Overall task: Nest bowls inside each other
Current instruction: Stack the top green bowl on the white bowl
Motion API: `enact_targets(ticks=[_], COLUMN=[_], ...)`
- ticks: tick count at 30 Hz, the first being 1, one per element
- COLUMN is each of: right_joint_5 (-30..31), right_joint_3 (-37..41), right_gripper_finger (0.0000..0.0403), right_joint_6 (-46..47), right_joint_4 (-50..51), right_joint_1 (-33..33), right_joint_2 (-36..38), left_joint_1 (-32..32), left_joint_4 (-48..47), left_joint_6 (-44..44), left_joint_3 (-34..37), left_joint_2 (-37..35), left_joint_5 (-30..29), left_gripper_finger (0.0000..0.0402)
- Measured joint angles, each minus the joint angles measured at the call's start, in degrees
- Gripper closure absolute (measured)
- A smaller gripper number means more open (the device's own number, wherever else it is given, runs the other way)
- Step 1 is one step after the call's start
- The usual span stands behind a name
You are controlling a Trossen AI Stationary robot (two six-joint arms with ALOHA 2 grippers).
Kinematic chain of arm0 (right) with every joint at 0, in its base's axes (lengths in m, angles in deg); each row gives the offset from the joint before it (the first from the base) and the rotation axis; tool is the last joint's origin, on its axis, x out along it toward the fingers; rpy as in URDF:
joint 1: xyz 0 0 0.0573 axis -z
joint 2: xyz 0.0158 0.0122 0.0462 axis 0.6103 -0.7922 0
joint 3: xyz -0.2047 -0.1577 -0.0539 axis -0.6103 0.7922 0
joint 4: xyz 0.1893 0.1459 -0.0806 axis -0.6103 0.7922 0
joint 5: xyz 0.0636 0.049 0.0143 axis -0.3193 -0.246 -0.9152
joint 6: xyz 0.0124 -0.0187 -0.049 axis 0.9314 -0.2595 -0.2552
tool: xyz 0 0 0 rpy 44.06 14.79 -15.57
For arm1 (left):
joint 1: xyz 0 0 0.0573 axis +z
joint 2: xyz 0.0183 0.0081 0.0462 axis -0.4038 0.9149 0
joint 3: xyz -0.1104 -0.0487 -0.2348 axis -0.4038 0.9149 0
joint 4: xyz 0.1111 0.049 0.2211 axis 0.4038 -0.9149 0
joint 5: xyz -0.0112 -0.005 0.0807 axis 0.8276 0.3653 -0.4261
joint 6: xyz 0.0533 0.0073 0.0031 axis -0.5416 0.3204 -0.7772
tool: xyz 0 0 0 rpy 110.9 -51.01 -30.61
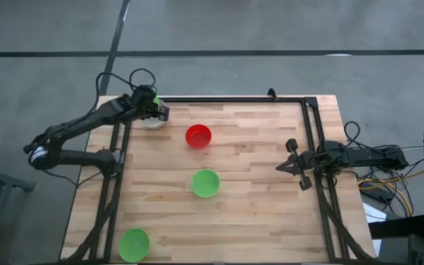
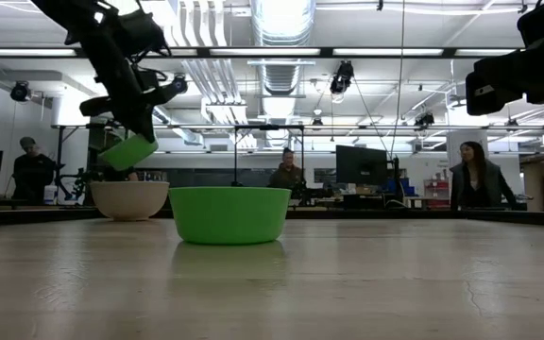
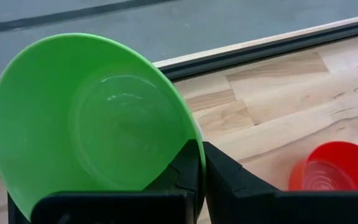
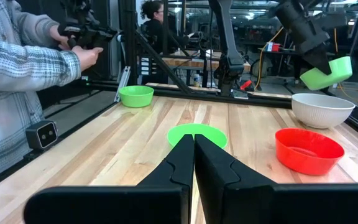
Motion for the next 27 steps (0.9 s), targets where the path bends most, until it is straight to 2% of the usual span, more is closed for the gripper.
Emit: enact_targets(ticks=[12, 27], right_joint_5=[0.02, 0.02], right_joint_3=[0.01, 0.01], right_gripper_finger=[0.0394, 0.0394], right_joint_6=[0.00, 0.00], right_joint_4=[0.00, 0.00], right_joint_1=[0.00, 0.00], right_joint_2=[0.01, 0.00], left_joint_1=[2.52, 2.79], left_joint_4=[-0.07, -0.07], left_joint_6=[0.21, 0.23], left_joint_3=[-0.02, -0.02], left_joint_2=[3.50, 8.48], left_joint_5=[0.00, 2.25], left_gripper_finger=[0.0387, 0.0387])
